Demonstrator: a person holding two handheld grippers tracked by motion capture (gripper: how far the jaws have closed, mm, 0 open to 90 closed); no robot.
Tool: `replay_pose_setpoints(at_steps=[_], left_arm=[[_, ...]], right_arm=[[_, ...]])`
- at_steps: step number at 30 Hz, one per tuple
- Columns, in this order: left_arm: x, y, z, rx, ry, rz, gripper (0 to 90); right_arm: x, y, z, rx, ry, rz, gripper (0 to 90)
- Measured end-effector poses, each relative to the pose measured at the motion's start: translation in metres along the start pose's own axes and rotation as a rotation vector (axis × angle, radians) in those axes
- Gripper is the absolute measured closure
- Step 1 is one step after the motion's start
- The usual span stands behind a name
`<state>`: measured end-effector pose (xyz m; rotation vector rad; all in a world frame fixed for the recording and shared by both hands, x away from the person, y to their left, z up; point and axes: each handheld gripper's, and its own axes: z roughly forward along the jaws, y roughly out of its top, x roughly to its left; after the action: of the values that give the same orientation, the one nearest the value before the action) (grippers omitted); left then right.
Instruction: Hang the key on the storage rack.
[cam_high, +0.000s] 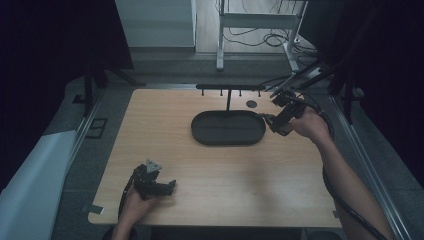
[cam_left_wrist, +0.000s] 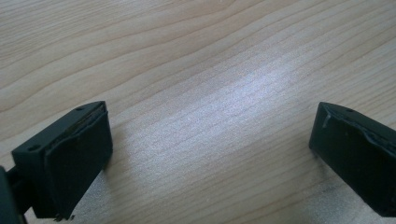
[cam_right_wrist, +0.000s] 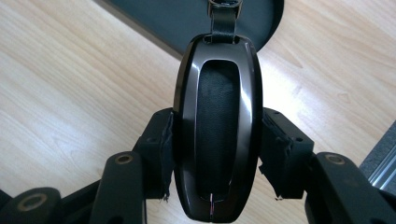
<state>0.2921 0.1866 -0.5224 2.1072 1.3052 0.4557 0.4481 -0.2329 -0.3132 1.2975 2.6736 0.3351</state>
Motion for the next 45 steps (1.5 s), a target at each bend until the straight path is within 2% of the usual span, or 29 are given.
replay_pose_setpoints(at_steps=[14,34,45], left_arm=[[0.0,0.0,0.0,0.001,-0.002,0.0,0.0],[0.0,0.0,0.0,0.0,-0.002,-0.003,0.0],[0.0,0.0,0.0,0.0,-0.001,-0.001,0.0]], right_arm=[[-0.014,0.028,-0.014,-0.013,-0.01,0.04,49.1],[-0.022,0.047,-0.03,-0.035,-0.026,0.064,49.1],[-0.026,0.056,-0.035,-0.049,-0.051,0.08,49.2]])
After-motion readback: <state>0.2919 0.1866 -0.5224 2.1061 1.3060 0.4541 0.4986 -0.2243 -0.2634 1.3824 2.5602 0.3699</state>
